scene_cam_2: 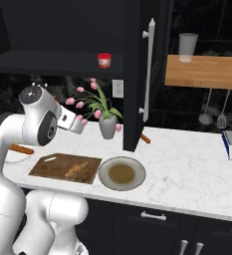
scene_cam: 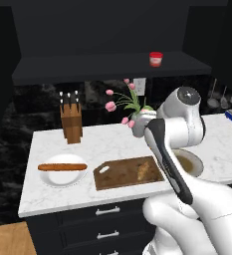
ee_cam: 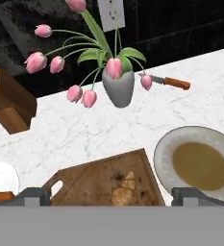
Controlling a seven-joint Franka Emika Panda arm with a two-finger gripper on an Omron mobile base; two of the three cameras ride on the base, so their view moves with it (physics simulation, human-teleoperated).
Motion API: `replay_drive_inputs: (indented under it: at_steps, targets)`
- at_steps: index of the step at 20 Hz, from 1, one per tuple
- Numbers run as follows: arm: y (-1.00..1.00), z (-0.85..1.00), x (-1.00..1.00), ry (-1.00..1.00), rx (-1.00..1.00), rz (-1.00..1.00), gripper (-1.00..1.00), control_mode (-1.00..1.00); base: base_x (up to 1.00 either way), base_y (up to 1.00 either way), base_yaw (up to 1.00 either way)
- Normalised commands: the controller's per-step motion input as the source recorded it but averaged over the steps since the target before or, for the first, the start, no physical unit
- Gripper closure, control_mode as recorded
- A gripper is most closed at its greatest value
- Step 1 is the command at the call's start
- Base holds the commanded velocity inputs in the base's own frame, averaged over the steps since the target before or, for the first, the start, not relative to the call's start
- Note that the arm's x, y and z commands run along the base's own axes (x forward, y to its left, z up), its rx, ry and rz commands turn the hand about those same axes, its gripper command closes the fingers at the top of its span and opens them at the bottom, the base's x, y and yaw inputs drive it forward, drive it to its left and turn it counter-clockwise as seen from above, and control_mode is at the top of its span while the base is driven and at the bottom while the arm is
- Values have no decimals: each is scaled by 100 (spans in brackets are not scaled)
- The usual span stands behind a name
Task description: From the different types of pastries on the counter, select a croissant and place it on the cutting board. Then retrieve a jar of jam from the cabinet and place it alongside the croissant on the cutting board.
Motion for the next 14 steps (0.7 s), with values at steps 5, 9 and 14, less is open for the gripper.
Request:
replay_drive_inputs:
  at_steps: [5, 9, 14]
  targets:
    - [-28, 95, 53, -33, 2, 5, -100, -100, 0, 0, 0]
    - [-43, 100, 10, -27, 0, 1, -100, -100, 0, 0, 0]
    - [-12, 100, -6, -25, 0, -13, -100, -100, 0, 0, 0]
